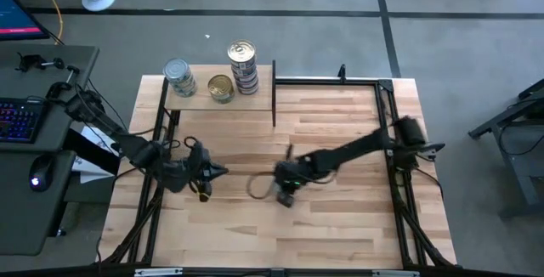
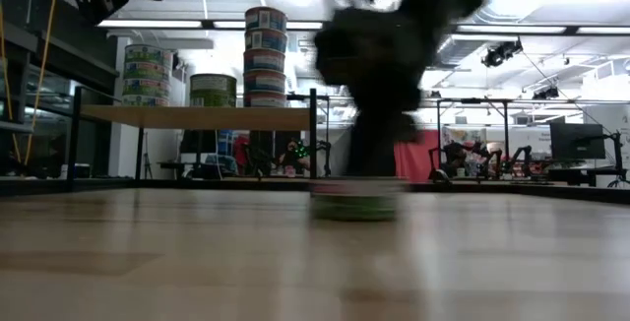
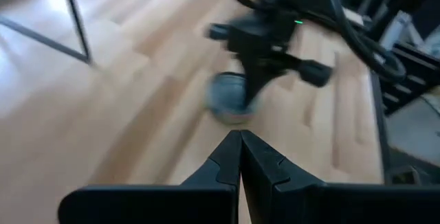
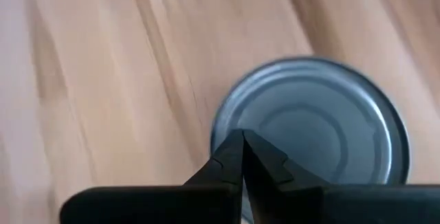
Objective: Stack canned seafood by type on shelf
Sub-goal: Stack the green-white tuna can on top of the green-white tuna cans on the shelf
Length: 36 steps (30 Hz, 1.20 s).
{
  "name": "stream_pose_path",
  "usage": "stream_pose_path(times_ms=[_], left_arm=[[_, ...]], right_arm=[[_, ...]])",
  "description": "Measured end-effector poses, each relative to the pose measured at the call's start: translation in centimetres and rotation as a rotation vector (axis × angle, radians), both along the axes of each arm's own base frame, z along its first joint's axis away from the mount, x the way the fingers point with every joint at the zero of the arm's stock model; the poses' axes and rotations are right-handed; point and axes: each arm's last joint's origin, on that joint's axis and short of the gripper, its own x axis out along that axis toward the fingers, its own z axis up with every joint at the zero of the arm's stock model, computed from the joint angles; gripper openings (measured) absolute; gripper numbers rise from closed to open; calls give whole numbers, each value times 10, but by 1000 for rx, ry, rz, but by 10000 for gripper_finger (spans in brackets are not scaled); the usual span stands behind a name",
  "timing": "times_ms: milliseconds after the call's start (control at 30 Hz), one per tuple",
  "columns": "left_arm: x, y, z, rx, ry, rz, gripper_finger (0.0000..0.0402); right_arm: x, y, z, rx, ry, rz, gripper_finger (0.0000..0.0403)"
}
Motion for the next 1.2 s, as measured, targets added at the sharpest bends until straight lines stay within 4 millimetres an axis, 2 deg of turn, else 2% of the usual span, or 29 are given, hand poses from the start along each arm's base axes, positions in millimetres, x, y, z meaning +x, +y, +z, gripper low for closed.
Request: stream_pose_path(times_ms=[167,233,300,367,467,567,633,700,800,933,1000,1067,1200], left_arm=[[-5,-9,-1,-78,22,-67,0],[-10,-11,2,-87,11,-90,0],[-14,-13,4,-75,-2,-92,0],[-17,-13,3,-41,4,-77,0],[-16,-12,-1,36,31,-72,0],[-7,-9,-9,156,82,-92,0],[3,-5,-14,204,124,-110,0],[16,-1,-22,226,177,-146,0],[36,7,-40,300,284,-201,0],[59,22,-67,409,422,-189,0],[67,28,-80,431,483,-174,0],[74,32,-91,427,521,-172,0],[82,31,-104,394,537,-217,0]], right_arm=[[65,-14,5,-39,-129,75,0],[82,-15,17,-42,-166,127,0],[92,-13,40,-43,-225,203,0],[95,-12,69,-63,-265,261,0],[86,-14,99,-115,-230,337,0],[69,-17,120,-165,-177,368,0],[55,-21,123,-177,-131,364,0],[38,-26,111,-167,-56,334,0],[14,-29,84,-123,-9,256,0],[-8,-31,46,-25,-58,124,0],[-11,-31,25,17,-93,45,0],[-7,-32,12,34,-191,-5,0],[3,-32,-5,-4,-335,49,0]])
